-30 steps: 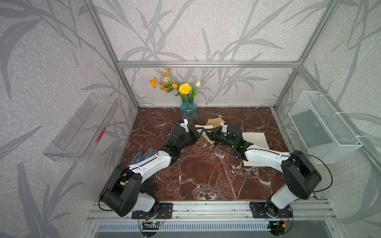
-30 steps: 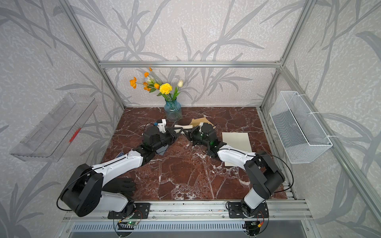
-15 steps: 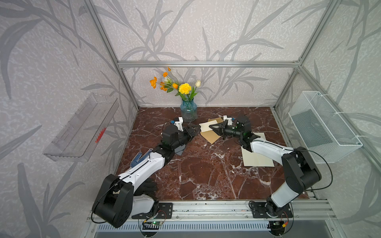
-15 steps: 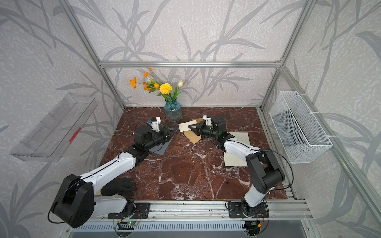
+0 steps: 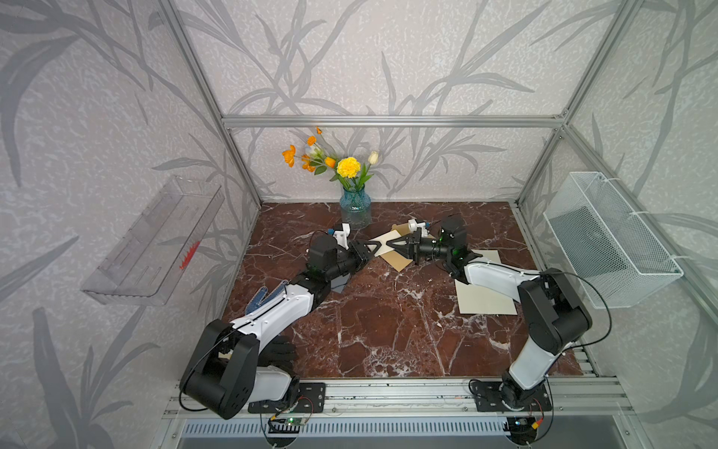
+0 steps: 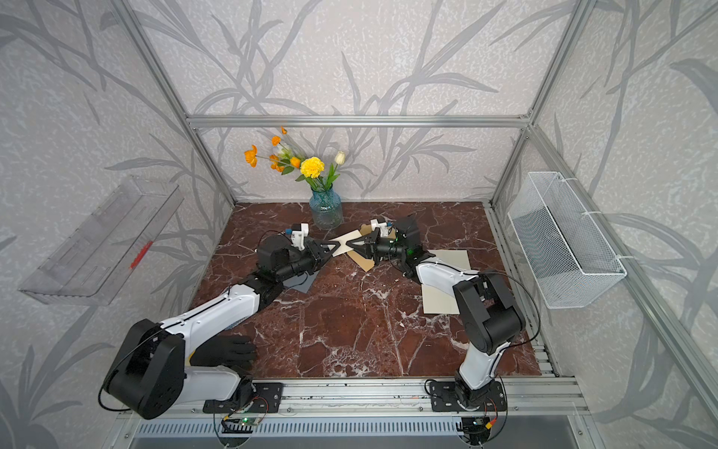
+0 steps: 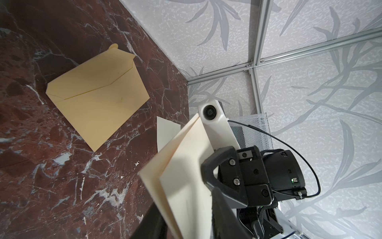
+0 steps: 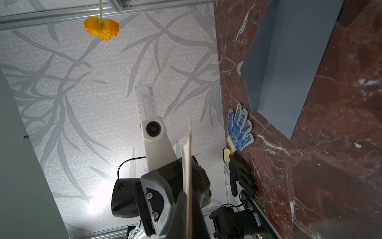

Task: Fold the letter paper in half and place it into the envelope
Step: Fold the letter paper.

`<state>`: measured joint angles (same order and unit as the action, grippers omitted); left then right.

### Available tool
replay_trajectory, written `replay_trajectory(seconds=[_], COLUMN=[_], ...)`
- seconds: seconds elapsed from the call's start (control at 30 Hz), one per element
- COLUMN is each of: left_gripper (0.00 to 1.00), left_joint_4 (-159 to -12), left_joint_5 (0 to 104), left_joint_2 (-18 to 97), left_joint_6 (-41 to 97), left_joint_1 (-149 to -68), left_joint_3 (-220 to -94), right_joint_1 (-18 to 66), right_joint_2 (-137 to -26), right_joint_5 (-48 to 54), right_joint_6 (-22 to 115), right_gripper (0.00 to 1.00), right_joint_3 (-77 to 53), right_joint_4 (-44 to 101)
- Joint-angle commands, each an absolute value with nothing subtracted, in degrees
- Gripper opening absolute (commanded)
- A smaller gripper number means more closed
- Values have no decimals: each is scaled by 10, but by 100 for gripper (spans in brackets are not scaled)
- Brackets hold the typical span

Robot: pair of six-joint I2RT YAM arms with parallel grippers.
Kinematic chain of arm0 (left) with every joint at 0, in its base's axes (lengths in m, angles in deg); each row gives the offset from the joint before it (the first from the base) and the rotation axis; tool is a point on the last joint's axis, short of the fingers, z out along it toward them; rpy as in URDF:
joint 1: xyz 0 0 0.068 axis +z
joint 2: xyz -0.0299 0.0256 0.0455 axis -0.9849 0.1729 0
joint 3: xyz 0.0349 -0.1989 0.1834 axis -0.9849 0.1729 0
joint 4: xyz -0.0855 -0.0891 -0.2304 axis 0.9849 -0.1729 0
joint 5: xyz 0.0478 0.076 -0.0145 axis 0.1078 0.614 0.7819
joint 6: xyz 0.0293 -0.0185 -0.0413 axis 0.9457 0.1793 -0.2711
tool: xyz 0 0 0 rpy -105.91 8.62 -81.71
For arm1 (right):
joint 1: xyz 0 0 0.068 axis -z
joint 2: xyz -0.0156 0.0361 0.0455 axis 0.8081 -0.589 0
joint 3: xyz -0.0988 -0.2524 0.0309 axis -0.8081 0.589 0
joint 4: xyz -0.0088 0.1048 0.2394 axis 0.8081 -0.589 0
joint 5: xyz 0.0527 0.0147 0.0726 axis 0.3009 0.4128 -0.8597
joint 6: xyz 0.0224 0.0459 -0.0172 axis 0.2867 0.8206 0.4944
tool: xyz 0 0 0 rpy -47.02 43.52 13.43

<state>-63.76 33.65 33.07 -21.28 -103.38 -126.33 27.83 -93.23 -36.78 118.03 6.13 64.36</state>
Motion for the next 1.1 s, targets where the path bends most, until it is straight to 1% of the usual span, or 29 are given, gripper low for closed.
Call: replay_trajectory(seconds=[0.0, 0.1, 0.27, 0.33, 0.37, 0.4, 0.43, 0.47, 0.5, 0.53, 0.57, 0.6, 0.63, 0.7, 0.73, 0.83, 0.9, 0.93, 1.07], left_gripper=[35, 32, 23, 11, 7, 0, 0, 0, 0, 0, 0, 0, 0, 0, 0, 0, 0, 0, 0], left_joint_4=[-619, -616, -616, -615, -614, -610, -604, -597, -588, -582, -580, -577, -577, -586, -595, -610, -610, -608, -597], left_joint_5=[329, 329, 328, 324, 322, 320, 319, 319, 319, 323, 330, 339, 351, 378, 395, 438, 452, 453, 444], left_joint_2=[332, 336, 343, 347, 350, 351, 354, 357, 359, 361, 361, 359, 356, 349, 344, 333, 333, 335, 343], left_joint_6=[-210, -209, -207, -207, -209, -210, -215, -220, -225, -232, -237, -242, -245, -244, -244, -242, -246, -248, -256], left_joint_1=[-1029, -1026, -1023, -1023, -1024, -1024, -1024, -1024, -1024, -1024, -1024, -1025, -1027, -1033, -1037, -1046, -1052, -1054, -1061], left_joint_3=[-1261, -1261, -1260, -1260, -1261, -1260, -1259, -1257, -1257, -1255, -1254, -1253, -1253, -1254, -1256, -1259, -1260, -1261, -1262], right_joint_1=[276, 276, 277, 275, 275, 275, 274, 273, 270, 267, 264, 257, 250, 232, 223, 203, 199, 198, 199], right_joint_2=[-923, -916, -915, -914, -914, -898, -896, -894, -889, -882, -874, -864, -854, -838, -831, -811, -806, -808, -823], right_joint_5=[-394, -402, -412, -413, -412, -409, -402, -393, -380, -360, -340, -317, -295, -256, -236, -174, -148, -143, -132], right_joint_6=[1181, 1175, 1172, 1169, 1169, 1167, 1167, 1166, 1165, 1165, 1163, 1160, 1155, 1153, 1156, 1175, 1186, 1192, 1194], right_gripper=[3, 3, 3, 3, 3, 3, 5, 11, 27, 48, 65, 73, 75, 75, 74, 60, 50, 46, 38], right_joint_3=[46, 48, 47, 45, 44, 44, 43, 44, 45, 50, 54, 59, 64, 71, 79, 105, 116, 119, 111], right_joint_4=[664, 657, 648, 642, 640, 637, 633, 628, 619, 609, 599, 582, 563, 530, 526, 525, 523, 527, 539])
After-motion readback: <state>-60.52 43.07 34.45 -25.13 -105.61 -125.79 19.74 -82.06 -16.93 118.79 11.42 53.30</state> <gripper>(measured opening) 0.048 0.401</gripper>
